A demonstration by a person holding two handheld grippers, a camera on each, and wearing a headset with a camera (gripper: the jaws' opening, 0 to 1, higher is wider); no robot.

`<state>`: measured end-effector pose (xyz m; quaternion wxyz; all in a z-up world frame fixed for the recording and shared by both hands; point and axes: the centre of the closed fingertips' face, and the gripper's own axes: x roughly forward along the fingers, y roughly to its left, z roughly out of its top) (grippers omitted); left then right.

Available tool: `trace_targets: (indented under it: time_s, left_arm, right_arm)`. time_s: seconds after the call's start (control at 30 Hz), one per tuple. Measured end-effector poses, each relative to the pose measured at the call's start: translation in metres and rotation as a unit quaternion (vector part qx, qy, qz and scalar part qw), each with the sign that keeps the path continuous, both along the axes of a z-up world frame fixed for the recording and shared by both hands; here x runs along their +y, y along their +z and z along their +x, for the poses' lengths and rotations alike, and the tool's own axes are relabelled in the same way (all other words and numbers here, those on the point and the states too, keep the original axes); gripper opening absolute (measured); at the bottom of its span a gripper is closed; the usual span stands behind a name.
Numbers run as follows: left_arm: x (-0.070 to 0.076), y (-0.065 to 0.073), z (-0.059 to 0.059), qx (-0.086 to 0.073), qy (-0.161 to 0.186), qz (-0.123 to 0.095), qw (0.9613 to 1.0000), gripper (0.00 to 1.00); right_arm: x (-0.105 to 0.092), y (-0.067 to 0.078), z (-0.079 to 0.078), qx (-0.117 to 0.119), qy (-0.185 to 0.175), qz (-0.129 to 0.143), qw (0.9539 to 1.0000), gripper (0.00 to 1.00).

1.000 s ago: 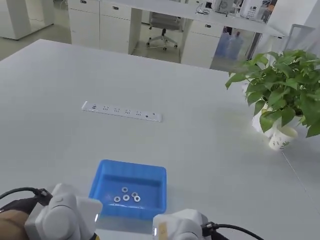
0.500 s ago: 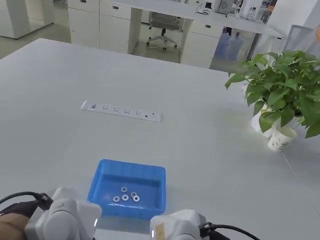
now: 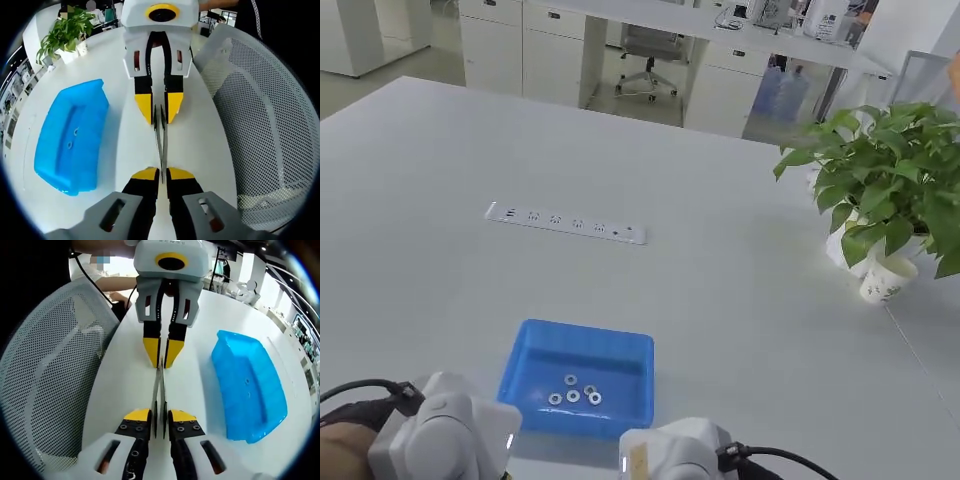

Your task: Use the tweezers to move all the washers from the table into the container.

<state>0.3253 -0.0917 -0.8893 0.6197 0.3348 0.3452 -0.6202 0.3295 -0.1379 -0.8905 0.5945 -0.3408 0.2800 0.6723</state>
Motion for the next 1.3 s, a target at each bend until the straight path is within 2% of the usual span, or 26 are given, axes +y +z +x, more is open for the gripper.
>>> trace_targets:
  time_s: [0.43,0.73,0.93,1.1,1.23,1.3]
  left_arm:
    - [0.003,0.009,0.005,0.001,0.024,-0.014,0.9996,0.18]
    - [0.01,0.026,0.007,0.01,0.064,-0.042,0.997,0.28]
    - [0.016,0.041,0.011,0.008,0.097,-0.07,0.9928,0.35]
    - [0.021,0.052,0.015,0.005,0.127,-0.093,0.9875,0.41]
    - [0.024,0.058,0.016,0.002,0.141,-0.104,0.9846,0.46]
    - [0.025,0.063,0.017,-0.003,0.151,-0.116,0.9817,0.49]
  right_arm:
    - [0.0,0.012,0.005,0.0,-0.016,0.008,0.9998,0.26]
    - [-0.015,0.025,0.016,-0.001,-0.052,0.016,0.9985,0.35]
    - [-0.027,0.043,0.033,-0.008,-0.093,0.033,0.9951,0.43]
    - [-0.039,0.054,0.044,-0.013,-0.121,0.042,0.9916,0.5]
    - [-0.048,0.064,0.048,-0.012,-0.148,0.059,0.9872,0.56]
    - [-0.055,0.066,0.05,-0.01,-0.161,0.065,0.9847,0.59]
